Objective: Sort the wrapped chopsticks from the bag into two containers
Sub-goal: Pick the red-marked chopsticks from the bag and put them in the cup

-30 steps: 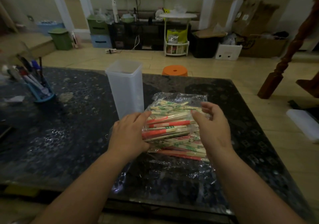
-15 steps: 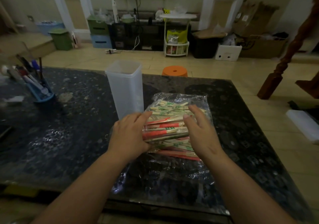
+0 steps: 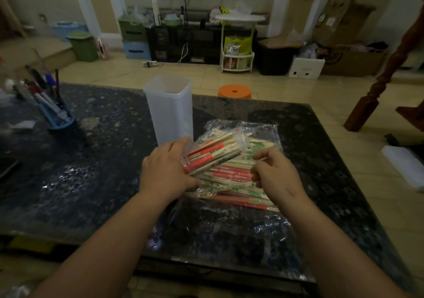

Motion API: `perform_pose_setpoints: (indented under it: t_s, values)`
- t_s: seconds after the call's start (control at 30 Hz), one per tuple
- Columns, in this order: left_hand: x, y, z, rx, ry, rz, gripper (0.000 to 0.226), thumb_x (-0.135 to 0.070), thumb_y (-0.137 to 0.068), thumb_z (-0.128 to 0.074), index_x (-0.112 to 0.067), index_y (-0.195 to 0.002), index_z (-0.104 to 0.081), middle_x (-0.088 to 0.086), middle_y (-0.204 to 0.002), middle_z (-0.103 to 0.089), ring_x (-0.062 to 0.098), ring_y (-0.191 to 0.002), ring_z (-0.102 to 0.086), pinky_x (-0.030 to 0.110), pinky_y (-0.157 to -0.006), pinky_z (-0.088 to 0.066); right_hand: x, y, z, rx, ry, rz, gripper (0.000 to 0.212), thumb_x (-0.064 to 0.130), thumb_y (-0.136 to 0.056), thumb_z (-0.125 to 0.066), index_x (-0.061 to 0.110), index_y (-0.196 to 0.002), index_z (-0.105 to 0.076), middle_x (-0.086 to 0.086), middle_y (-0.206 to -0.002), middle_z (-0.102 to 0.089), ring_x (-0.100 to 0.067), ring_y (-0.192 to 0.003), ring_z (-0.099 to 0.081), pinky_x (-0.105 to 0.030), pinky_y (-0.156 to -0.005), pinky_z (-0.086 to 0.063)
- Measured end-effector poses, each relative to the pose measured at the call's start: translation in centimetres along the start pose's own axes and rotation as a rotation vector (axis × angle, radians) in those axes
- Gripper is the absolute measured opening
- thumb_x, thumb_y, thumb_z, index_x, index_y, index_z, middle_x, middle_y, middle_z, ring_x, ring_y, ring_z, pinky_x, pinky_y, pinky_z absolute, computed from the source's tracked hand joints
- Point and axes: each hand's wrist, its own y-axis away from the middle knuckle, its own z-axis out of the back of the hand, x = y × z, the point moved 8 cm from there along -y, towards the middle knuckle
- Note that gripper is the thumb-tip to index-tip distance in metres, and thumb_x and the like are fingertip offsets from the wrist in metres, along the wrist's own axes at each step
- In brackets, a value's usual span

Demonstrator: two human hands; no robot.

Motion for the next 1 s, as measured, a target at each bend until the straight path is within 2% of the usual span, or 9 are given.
perform_pose_setpoints:
  t_s: [0.1, 0.2, 0.27, 0.37, 0.43, 0.57, 0.7, 0.87, 1.0]
  values:
    - [0.0, 0.0, 0.2, 0.010, -0.003, 0.018, 0.108, -0.058, -0.062, -0.086, -0.037, -0.151, -0.027, -0.003, -0.144, -0.046, 0.024, -0.131, -0.043, 0.045, -0.106, -0.035, 0.1, 0.4, -1.6, 0.193, 0.034, -0.009, 0.012, 0.012, -0.092, -0.052, 0.016, -0.084, -0.061, -0.008, -0.067, -0.068, -0.017, -0.050, -0.061, -0.036, -0.053, -0.050]
    - [-0.1, 0.2, 0.2, 0.011, -0.015, 0.016, 0.108, -0.058, -0.062, -0.086, -0.036, -0.151, -0.027, -0.003, -0.144, -0.046, 0.024, -0.131, -0.043, 0.044, -0.106, -0.036, 0.3, 2.3, -4.4, 0.516, 0.053, -0.034, 0.014, 0.009, -0.096, -0.049, 0.007, -0.087, -0.059, -0.007, -0.062, -0.068, -0.019, -0.051, -0.061, -0.027, -0.047, -0.049]
    - [-0.2, 0.3, 0.3, 0.019, -0.016, 0.015, 0.108, -0.057, -0.063, -0.086, -0.035, -0.151, -0.027, -0.002, -0.145, -0.046, 0.024, -0.132, -0.042, 0.044, -0.106, -0.035, 0.1, 3.7, -5.8, 0.682, 0.108, -0.055, 0.015, 0.009, -0.095, -0.051, 0.005, -0.088, -0.063, -0.010, -0.071, -0.071, -0.020, -0.061, -0.065, -0.029, -0.056, -0.052]
    - [-0.3, 0.4, 0.5, 0.016, -0.009, 0.009, 0.108, -0.057, -0.062, -0.087, -0.035, -0.151, -0.028, -0.002, -0.144, -0.046, 0.024, -0.131, -0.043, 0.045, -0.106, -0.036, -0.3, 4.0, -7.2, 0.756, 0.465, 0.082, 0.019, 0.018, -0.089, -0.057, 0.014, -0.090, -0.076, -0.003, -0.094, -0.074, -0.016, -0.084, -0.067, -0.030, -0.079, -0.054]
    - [-0.3, 0.4, 0.4, 0.012, -0.002, 0.005, 0.109, -0.058, -0.061, -0.087, -0.035, -0.150, -0.029, -0.002, -0.143, -0.047, 0.024, -0.130, -0.044, 0.045, -0.106, -0.036, -1.4, 4.0, -8.2, 0.786, 0.655, 0.110, 0.027, 0.019, -0.088, -0.054, 0.021, -0.108, -0.073, -0.003, -0.118, -0.068, -0.020, -0.103, -0.061, -0.032, -0.091, -0.050]
    - [-0.2, 0.4, 0.1, 0.010, -0.013, -0.004, 0.108, -0.060, -0.061, -0.086, -0.035, -0.149, -0.028, -0.003, -0.143, -0.047, 0.023, -0.130, -0.044, 0.046, -0.106, -0.037, -4.0, 4.0, -9.3, 0.707, 0.766, 0.053, 0.065, 0.022, -0.091, -0.053, 0.024, -0.152, -0.031, -0.003, -0.159, -0.027, -0.028, -0.139, -0.035, -0.039, -0.114, -0.033]
    - [-0.3, 0.3, 0.0, 0.010, -0.008, -0.006, 0.107, -0.058, -0.062, -0.086, -0.036, -0.149, -0.028, -0.003, -0.143, -0.047, 0.023, -0.131, -0.044, 0.045, -0.107, -0.036, -4.2, 3.5, -9.2, 0.532, 0.894, 0.153, 0.083, 0.020, -0.093, -0.053, 0.017, -0.158, -0.002, -0.003, -0.165, 0.007, -0.023, -0.152, 0.002, -0.038, -0.123, -0.008]
    - [-0.2, 0.2, -0.3, 0.031, -0.020, -0.007, 0.107, -0.058, -0.063, -0.085, -0.038, -0.150, -0.025, -0.004, -0.145, -0.045, 0.022, -0.132, -0.042, 0.044, -0.107, -0.035, -6.2, 2.1, -9.4, 0.418, 0.997, 0.271, 0.077, 0.025, -0.096, -0.052, 0.018, -0.158, -0.007, -0.004, -0.166, -0.002, -0.022, -0.152, 0.000, -0.039, -0.121, -0.003]
    - [-0.2, 0.2, -0.4, 0.043, -0.012, -0.005, 0.109, -0.057, -0.063, -0.085, -0.037, -0.152, -0.025, -0.004, -0.145, -0.045, 0.022, -0.133, -0.041, 0.045, -0.108, -0.034, -5.4, 1.9, -8.8, 0.279, 1.048, 0.363, 0.048, 0.014, -0.095, -0.047, 0.020, -0.143, -0.044, -0.006, -0.143, -0.043, -0.028, -0.135, -0.034, -0.042, -0.108, -0.033]
